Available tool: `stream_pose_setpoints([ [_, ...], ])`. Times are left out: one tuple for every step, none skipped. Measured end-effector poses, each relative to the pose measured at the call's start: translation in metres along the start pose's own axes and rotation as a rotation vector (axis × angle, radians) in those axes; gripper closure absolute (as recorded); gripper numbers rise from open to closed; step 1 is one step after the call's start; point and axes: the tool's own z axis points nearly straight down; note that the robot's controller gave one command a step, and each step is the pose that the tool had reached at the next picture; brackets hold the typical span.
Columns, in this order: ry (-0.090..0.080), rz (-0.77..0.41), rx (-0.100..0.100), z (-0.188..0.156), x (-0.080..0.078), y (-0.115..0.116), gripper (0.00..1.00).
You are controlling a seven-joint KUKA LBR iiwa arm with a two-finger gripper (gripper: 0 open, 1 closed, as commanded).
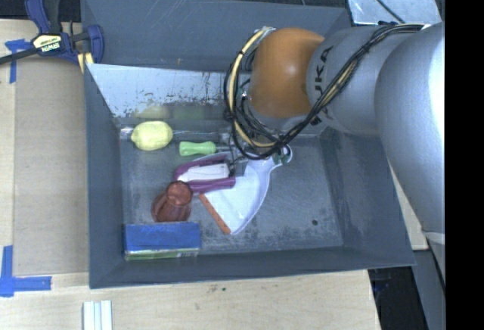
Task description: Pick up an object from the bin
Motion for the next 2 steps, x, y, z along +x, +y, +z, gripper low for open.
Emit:
stream_pose_setpoints([
  [0.001,0.000,0.000,-0.027,0.001,-0.001,1.00],
  [0.004,0.001,0.000,-0.071,0.001,-0.001,1.00],
])
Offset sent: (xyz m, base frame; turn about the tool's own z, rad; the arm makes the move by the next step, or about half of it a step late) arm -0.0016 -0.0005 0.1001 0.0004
